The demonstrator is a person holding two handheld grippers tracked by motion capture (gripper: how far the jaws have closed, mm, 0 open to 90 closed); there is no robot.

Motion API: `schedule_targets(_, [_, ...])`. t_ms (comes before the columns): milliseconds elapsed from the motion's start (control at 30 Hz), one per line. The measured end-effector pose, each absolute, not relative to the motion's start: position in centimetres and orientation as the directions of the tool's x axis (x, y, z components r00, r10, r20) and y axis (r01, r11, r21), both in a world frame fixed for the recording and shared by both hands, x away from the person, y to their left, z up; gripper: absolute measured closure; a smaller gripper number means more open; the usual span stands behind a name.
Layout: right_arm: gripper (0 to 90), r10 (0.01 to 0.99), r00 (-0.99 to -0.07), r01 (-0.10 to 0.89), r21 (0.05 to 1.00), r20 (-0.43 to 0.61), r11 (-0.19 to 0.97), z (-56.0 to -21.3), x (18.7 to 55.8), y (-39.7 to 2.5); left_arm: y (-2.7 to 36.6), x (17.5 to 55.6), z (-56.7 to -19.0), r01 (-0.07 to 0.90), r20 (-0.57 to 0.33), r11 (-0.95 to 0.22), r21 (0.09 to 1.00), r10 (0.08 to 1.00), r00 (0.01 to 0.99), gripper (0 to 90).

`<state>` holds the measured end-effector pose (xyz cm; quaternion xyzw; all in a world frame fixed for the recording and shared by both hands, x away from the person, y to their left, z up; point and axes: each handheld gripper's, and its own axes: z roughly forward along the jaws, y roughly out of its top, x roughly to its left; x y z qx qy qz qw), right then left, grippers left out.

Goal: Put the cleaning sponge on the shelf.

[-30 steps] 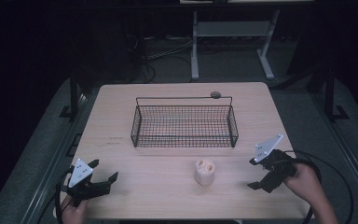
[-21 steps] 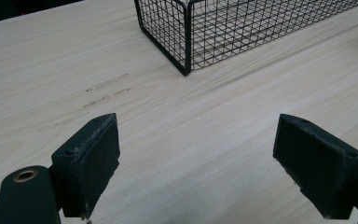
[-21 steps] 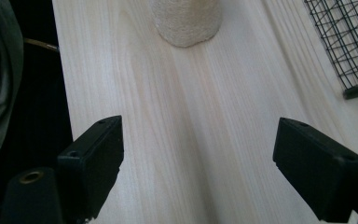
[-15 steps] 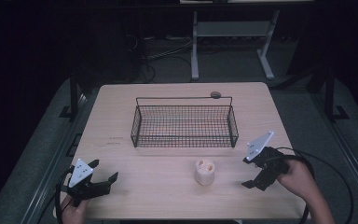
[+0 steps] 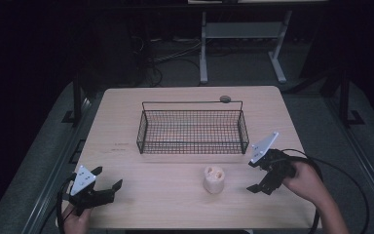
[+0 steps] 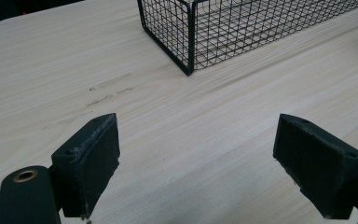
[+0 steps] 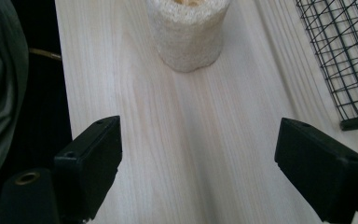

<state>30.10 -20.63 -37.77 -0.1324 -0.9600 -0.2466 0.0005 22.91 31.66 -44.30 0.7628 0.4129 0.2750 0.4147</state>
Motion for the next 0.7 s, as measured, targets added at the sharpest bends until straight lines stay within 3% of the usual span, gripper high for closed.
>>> schedule_targets(700, [14.2, 0.216, -0.974, 0.222, 0.444, 0.064, 0.868, -37.1, 31.2, -16.8, 31.8, 22.9, -44.3, 0.400, 0.075, -0.310, 0.862, 0.860, 0.505, 13.7])
